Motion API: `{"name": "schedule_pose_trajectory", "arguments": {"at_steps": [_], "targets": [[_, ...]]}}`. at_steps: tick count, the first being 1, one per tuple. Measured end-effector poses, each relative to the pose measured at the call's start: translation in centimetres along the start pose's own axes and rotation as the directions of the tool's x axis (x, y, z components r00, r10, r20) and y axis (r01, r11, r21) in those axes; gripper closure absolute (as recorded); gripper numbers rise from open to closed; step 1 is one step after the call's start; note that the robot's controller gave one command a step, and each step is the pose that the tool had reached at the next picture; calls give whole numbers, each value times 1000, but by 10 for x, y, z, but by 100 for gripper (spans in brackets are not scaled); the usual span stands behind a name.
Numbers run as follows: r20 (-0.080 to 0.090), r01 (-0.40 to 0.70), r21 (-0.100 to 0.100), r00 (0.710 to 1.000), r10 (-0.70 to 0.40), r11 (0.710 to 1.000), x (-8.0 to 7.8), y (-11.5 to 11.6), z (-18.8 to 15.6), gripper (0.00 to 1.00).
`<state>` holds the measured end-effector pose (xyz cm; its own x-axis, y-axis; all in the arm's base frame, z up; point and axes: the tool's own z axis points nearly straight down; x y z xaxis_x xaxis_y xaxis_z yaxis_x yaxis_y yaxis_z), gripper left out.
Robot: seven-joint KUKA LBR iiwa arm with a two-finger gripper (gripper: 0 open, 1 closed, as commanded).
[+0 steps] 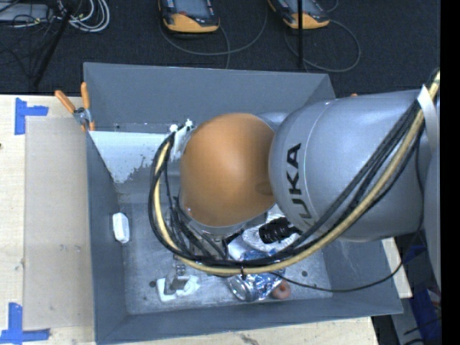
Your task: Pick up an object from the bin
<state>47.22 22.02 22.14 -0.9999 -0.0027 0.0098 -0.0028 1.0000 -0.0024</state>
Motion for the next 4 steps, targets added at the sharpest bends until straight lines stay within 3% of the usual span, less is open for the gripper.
{"name": "schedule_pose_trajectory", "arguments": {"at_steps": [1,2,3,4], "targets": [[7,-4,-2,1000,4,1000,-2,-1,-4,0],[13,78,-2,997,-77,997,-9,1,26,0],[13,192,-1,981,-192,981,-13,2,83,0],[6,262,-2,965,-262,965,-12,-39,118,0]]}}
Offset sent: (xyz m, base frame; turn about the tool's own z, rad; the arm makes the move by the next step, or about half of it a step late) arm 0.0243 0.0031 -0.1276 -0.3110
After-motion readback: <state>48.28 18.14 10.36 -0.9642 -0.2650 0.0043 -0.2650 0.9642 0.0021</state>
